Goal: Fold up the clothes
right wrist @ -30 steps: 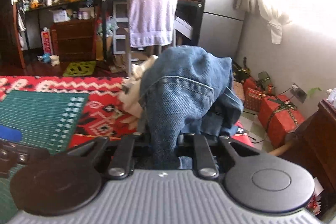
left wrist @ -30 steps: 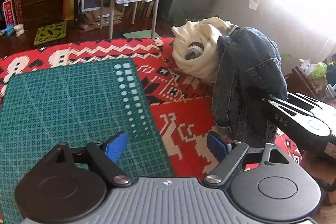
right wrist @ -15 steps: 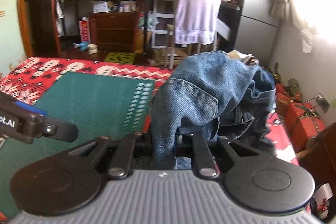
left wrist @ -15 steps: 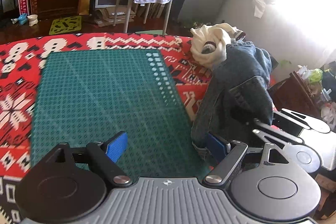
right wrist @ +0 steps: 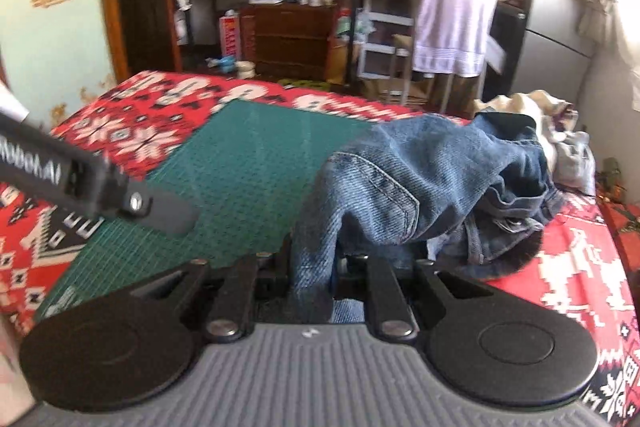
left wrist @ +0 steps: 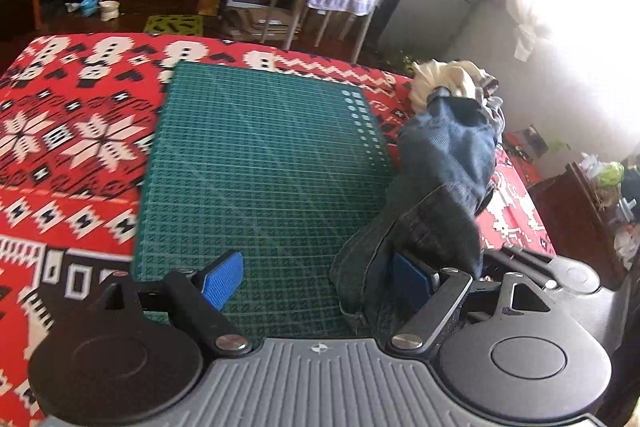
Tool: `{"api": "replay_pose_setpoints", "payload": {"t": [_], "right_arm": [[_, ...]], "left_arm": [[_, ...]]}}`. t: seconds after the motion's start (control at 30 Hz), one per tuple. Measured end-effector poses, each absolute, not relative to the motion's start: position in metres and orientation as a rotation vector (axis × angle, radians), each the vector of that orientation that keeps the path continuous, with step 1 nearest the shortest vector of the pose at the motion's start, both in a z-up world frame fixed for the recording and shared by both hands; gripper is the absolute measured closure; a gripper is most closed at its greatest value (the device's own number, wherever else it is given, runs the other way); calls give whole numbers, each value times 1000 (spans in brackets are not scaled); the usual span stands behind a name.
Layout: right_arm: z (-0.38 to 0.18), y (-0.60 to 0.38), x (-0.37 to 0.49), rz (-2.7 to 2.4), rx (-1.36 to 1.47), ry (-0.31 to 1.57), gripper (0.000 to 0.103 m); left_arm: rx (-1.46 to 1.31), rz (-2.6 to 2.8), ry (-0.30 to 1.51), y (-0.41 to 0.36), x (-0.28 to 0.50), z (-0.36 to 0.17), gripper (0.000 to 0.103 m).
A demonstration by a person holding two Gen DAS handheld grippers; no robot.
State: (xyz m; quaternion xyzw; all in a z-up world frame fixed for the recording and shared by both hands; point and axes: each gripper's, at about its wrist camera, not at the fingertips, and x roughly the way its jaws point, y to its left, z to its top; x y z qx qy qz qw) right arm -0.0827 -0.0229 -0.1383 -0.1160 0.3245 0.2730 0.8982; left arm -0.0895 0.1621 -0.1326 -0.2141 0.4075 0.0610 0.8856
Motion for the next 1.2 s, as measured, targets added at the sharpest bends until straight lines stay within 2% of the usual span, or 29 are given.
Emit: {"api": "replay_pose_setpoints", "payload": {"t": [0.2,0.47,0.63,1.07,1.13,1.17,1.2], "right_arm": [[-149,-3,-107,617,-288,683,86],[-150,-8,-121,626,-231,667,61],[-135,-23,-132,640,-221,639,39],[-113,-85,-134,571,-56,669,34],[-116,-89,-128,543,-54,679,33],[-118,-92,-125,526,-52,688,33],[-120,-95,-123,510,-51,698,33]], "left_arm": [[-477,123,856,164,-98,-134,20],[-508,70,864,154,-93,-135,20],[-525,53,878,153,-84,-140,19],[-565,-34,929,143,-56,-155,19],[-566,-27,937,145,-54,-159,26],[-567,-23,941,145,-52,-162,39],[-568,-19,945,146,-51,-164,46]]}}
